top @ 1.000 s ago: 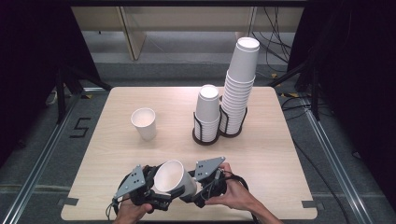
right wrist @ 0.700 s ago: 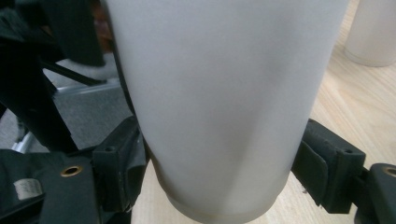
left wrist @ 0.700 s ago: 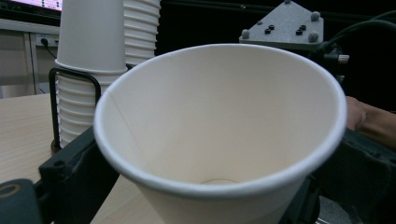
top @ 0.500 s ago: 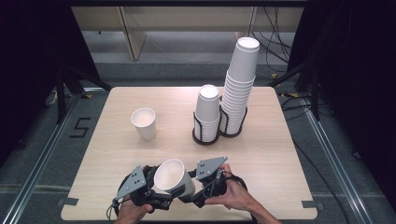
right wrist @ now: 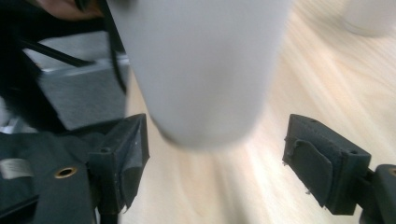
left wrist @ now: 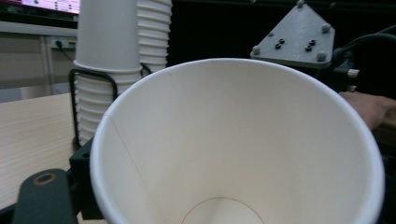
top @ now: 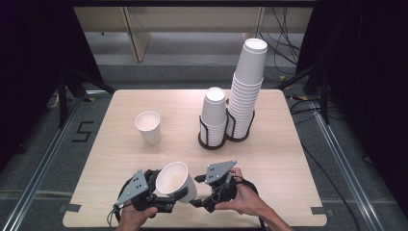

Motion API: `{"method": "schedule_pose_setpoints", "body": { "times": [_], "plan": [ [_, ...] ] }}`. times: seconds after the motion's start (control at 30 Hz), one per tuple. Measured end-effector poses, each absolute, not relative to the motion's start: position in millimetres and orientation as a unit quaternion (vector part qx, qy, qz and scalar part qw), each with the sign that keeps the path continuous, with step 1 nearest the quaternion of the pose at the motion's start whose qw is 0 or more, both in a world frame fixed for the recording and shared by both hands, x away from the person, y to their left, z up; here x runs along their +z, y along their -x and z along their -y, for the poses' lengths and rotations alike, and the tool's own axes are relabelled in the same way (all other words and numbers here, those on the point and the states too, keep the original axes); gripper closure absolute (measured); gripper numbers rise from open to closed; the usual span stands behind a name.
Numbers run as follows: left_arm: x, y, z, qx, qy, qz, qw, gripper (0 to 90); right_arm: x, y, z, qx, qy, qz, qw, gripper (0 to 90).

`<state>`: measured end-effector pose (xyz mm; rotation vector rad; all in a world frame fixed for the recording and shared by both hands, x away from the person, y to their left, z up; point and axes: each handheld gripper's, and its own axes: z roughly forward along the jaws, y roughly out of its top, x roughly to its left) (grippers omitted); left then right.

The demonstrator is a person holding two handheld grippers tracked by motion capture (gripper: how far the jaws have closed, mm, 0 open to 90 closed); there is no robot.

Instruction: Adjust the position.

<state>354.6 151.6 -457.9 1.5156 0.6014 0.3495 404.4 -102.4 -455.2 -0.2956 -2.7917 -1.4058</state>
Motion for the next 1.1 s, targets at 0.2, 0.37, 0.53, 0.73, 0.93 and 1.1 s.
{"method": "schedule_pose_setpoints", "body": {
  "times": [0.2,0.37,0.53,0.73,0.93,1.1],
  "plan": [
    [-460,-359,-157,0.209,-0.694,-0.289,0.626,15.0,-456,-410,117,-0.429,0.121,0.895,-0.026,24.6],
    [-462,-365,-162,0.239,-0.696,-0.32,0.597,14.8,-456,-411,126,-0.427,0.138,0.893,-0.036,24.9],
    [-464,-372,-171,0.267,-0.694,-0.348,0.571,14.7,-456,-414,136,-0.416,0.165,0.892,-0.054,25.1],
    [-466,-381,-186,0.292,-0.687,-0.377,0.548,14.6,-458,-416,148,-0.409,0.191,0.889,-0.07,24.1],
    [-467,-388,-198,0.301,-0.681,-0.401,0.534,14.5,-460,-415,156,-0.41,0.2,0.887,-0.074,24.1],
    [-468,-391,-203,0.305,-0.675,-0.41,0.531,14.5,-462,-414,160,-0.406,0.213,0.886,-0.074,24.2]
  ]
}}
